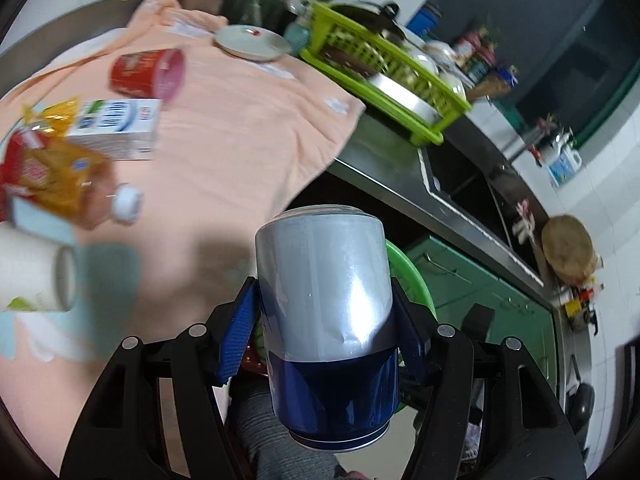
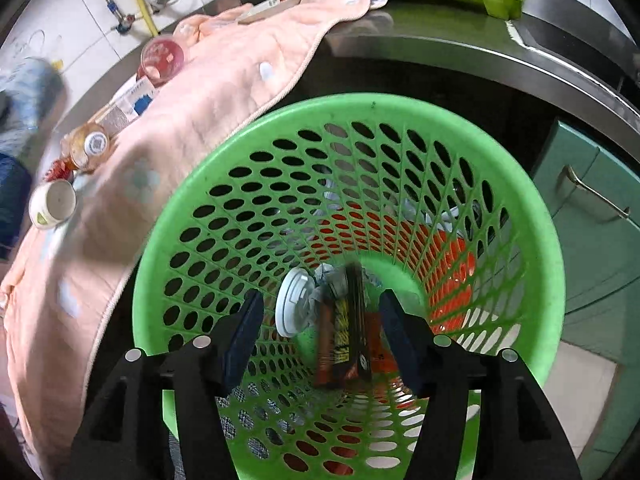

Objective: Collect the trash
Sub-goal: 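Carry the blue can and glue box to the basket and release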

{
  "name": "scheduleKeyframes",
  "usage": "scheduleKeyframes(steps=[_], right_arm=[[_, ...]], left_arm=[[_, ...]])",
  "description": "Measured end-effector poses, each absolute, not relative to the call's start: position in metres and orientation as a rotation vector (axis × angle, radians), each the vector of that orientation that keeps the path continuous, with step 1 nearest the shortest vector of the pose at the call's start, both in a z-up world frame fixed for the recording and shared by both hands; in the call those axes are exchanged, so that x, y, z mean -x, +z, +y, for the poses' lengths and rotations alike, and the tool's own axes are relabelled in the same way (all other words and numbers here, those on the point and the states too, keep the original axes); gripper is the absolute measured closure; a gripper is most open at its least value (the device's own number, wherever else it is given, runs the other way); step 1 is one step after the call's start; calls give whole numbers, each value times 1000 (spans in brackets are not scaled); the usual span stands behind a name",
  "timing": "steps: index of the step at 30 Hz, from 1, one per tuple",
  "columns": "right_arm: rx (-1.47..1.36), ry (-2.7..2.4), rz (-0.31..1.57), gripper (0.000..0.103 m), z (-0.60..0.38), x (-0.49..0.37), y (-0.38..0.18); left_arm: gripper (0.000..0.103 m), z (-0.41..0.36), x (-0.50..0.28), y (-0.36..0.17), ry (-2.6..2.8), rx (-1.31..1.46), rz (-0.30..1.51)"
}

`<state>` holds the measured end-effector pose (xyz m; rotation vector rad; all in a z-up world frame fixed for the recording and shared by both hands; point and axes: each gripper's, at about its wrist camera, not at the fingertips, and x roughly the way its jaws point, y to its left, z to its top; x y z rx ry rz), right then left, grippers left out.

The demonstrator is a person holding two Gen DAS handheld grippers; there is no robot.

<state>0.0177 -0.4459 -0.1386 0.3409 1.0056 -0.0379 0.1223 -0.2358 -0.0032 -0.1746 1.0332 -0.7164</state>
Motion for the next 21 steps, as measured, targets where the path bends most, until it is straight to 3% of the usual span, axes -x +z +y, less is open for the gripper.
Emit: scheduleKeyframes(steps=[5, 12, 14, 21], right_arm=[[-318, -63, 935, 45, -457, 2, -114], [-284, -115, 795, 36, -476, 42, -70], [-288, -134, 763, 31, -483, 50, -63], [-285, -181, 719, 30, -498, 66, -60]], left_arm=[[41, -282, -123, -20, -753, 106, 1075], [41, -341, -119, -60, -772, -34, 1154], [41, -355, -118, -75, -765, -78, 1179], [41, -399, -122, -121, -729, -185, 1259]])
